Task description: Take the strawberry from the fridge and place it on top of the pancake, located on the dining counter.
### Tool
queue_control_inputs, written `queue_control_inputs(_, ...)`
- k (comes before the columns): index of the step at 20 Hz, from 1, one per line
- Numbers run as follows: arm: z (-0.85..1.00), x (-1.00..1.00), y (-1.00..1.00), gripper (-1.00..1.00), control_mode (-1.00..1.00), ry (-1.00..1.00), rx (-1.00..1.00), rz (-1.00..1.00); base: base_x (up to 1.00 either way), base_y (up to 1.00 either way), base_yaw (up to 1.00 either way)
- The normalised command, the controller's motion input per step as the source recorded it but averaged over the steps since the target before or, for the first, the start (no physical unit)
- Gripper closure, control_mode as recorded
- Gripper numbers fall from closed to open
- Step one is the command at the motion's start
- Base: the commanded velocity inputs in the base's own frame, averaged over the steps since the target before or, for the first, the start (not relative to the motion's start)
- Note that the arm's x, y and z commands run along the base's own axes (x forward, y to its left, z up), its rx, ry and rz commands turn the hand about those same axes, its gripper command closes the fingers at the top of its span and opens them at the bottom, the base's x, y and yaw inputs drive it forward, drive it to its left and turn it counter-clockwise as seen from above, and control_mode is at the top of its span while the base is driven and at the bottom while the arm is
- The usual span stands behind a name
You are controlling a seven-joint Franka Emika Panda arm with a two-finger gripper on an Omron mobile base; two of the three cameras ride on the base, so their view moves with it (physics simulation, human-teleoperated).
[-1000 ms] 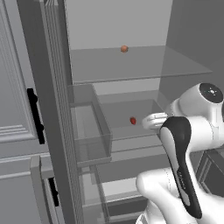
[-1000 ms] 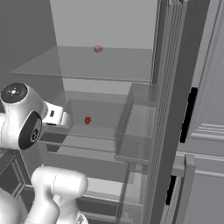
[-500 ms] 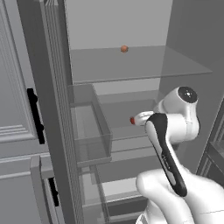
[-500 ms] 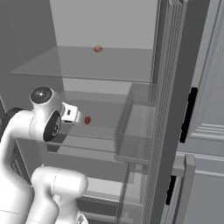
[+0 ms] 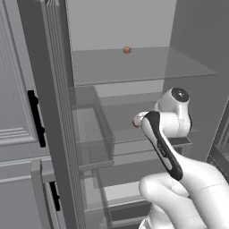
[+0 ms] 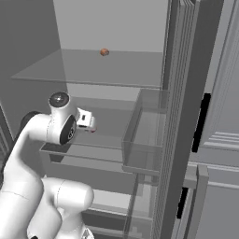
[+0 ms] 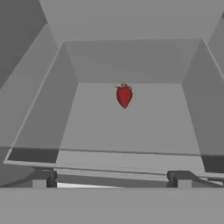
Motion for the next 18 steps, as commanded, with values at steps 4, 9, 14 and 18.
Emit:
queue_control_inputs(4, -0.27, 0.53, 0.00, -1.00, -1.00, 0.00, -0.07, 0.00, 0.00, 0.00, 0.00)
queue_control_inputs(9, -0.24, 0.51, -0.07, -1.00, -1.00, 0.00, 0.00, 0.00, 0.00, 0.00, 0.00)
queue_control_inputs(14, -0.32, 0.46, 0.00, -1.00, -1.00, 0.05, 0.00, 0.00, 0.00, 0.00, 0.00)
queue_control_inputs(18, -0.24, 0.56, 0.00, -1.00, -1.00, 0.08, 0.00, 0.00, 0.00, 0.00, 0.00)
